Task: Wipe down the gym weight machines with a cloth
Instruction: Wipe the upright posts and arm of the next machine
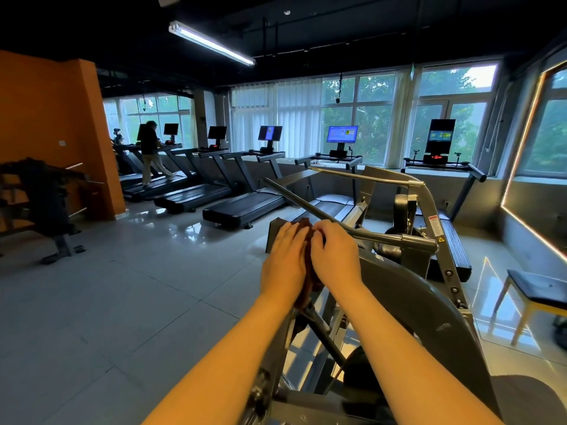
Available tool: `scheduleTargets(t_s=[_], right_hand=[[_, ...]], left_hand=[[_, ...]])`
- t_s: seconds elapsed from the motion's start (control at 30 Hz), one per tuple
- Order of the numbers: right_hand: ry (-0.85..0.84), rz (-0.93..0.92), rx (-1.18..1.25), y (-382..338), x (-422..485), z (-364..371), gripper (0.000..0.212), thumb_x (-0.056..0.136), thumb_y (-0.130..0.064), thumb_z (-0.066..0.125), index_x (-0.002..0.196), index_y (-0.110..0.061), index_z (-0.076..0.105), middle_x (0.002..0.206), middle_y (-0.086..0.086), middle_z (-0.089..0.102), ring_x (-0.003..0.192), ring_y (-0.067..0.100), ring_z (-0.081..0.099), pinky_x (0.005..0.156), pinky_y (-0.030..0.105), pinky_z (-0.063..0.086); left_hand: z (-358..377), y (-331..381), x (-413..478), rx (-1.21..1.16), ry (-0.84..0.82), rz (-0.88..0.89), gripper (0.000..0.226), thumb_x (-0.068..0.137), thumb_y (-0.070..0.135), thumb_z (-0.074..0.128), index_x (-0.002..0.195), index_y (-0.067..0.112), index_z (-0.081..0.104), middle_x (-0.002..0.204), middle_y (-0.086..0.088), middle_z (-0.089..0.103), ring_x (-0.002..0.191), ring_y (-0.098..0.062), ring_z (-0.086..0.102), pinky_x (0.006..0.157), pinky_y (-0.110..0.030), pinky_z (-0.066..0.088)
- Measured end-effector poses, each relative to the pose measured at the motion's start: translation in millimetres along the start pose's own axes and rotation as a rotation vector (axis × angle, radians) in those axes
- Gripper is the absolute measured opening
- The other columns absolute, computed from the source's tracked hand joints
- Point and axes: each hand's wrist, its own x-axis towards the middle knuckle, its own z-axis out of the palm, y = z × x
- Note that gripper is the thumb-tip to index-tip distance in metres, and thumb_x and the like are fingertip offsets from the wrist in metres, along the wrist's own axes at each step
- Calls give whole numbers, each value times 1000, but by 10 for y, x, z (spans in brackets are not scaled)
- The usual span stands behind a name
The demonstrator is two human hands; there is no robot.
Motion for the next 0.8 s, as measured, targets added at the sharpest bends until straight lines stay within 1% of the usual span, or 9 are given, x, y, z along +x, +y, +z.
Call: scheduleTargets(t_s=[0.13,0.17,0.27,0.37,0.47,0.57,0.6,0.7,0.8], right_hand=[[23,-47,-56,-7,-26,37,16,104,-18,50,106,-17,66,96,-2,63,82,9,60,78,28,53],[19,-52,-54,-7,-22,39,17,104,-18,50,107,-18,66,96,-3,63,83,9,60,79,27,53],[-39,-24,20,2,-19,-43,18,104,-19,50,112,-19,66,102,-5,63,89,3,58,78,12,43],[29,27,76,124,-74,-220,16,104,-20,50,112,-21,65,105,-7,61,92,-1,54,79,10,38],[55,8,31,205,-224,-333,23,104,-17,49,121,-18,64,109,-9,58,92,-4,51,79,4,35],[-15,3,25,189,-249,-363,26,104,-17,50,126,-18,65,116,-6,63,103,3,54,88,9,37],[-46,-4,23,192,-253,-380,27,104,-18,50,127,-19,65,118,-5,64,106,6,56,94,14,40],[-53,-33,32,293,-339,-530,27,103,-17,52,125,-20,67,118,-5,66,109,5,57,101,23,44],[105,8,-18,508,-459,-814,24,101,-16,53,118,-22,68,114,-8,66,108,6,57,96,26,45]], left_hand=[[-137,-30,155,61,51,-73,39,108,24,40,145,17,51,157,-1,41,152,-16,21,119,-30,21],[-148,6,171,51,84,-82,37,108,23,41,141,14,54,153,-4,47,150,-18,26,121,-33,24],[-94,203,86,15,61,-38,40,104,23,48,139,7,56,149,-11,50,148,-25,31,124,-40,24],[51,442,-125,-14,-61,27,57,98,41,37,147,14,48,158,-4,40,153,-19,21,120,-26,10],[126,421,-126,44,-61,43,48,105,40,34,146,21,49,158,2,40,152,-13,19,112,-19,15],[112,364,-31,63,-7,6,48,104,40,29,137,20,58,148,2,51,148,-13,31,120,-35,30],[115,379,-20,37,9,-24,49,104,40,28,135,19,59,146,2,53,147,-13,32,118,-39,36],[223,538,-106,2,-7,-69,53,102,41,27,140,16,55,153,-1,46,152,-16,22,119,-37,31],[466,762,-274,11,-37,-8,44,107,32,33,145,17,51,157,2,41,153,-13,17,119,-35,31]])
